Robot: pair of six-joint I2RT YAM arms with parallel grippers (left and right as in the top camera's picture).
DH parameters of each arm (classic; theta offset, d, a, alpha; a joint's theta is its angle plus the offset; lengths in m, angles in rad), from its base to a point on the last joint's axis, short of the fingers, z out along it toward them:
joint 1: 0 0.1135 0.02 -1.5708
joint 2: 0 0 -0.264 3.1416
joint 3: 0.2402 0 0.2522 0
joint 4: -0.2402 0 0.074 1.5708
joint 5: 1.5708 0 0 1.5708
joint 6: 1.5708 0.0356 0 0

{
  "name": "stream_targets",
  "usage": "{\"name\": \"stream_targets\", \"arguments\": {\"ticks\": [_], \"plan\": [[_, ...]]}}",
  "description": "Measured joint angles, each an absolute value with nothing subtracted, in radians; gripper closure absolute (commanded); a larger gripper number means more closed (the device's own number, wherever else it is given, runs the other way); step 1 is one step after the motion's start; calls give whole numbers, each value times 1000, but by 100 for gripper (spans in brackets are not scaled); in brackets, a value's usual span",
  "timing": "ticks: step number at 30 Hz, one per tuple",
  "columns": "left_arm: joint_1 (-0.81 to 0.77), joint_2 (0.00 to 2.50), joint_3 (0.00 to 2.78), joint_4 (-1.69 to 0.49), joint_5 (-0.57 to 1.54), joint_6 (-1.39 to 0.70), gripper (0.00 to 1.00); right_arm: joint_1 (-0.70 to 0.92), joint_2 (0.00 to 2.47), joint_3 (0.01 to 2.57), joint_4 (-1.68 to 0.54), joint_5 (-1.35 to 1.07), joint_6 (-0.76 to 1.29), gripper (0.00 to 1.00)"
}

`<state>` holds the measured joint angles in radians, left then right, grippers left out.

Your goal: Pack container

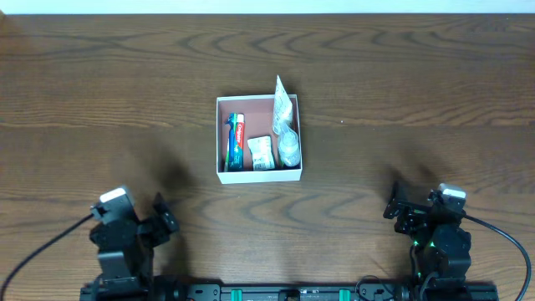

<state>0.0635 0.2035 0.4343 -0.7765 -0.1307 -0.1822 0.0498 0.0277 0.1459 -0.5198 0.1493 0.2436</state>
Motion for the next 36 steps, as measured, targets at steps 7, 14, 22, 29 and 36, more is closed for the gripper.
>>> {"name": "stream_targets", "arguments": {"ticks": [7, 14, 22, 29, 36], "plan": [[61, 86, 261, -774, -76, -183, 2, 50, 28, 146, -520, 149, 244, 1], [34, 14, 195, -764, -59, -183, 2, 50, 28, 146, -519, 149, 244, 1], [24, 11, 191, -755, -59, -183, 2, 50, 28, 146, -520, 149, 244, 1], [24, 11, 191, -755, -59, -183, 2, 50, 28, 146, -520, 149, 244, 1], [24, 11, 191, -755, -59, -183, 2, 50, 28, 146, -520, 149, 244, 1]]}}
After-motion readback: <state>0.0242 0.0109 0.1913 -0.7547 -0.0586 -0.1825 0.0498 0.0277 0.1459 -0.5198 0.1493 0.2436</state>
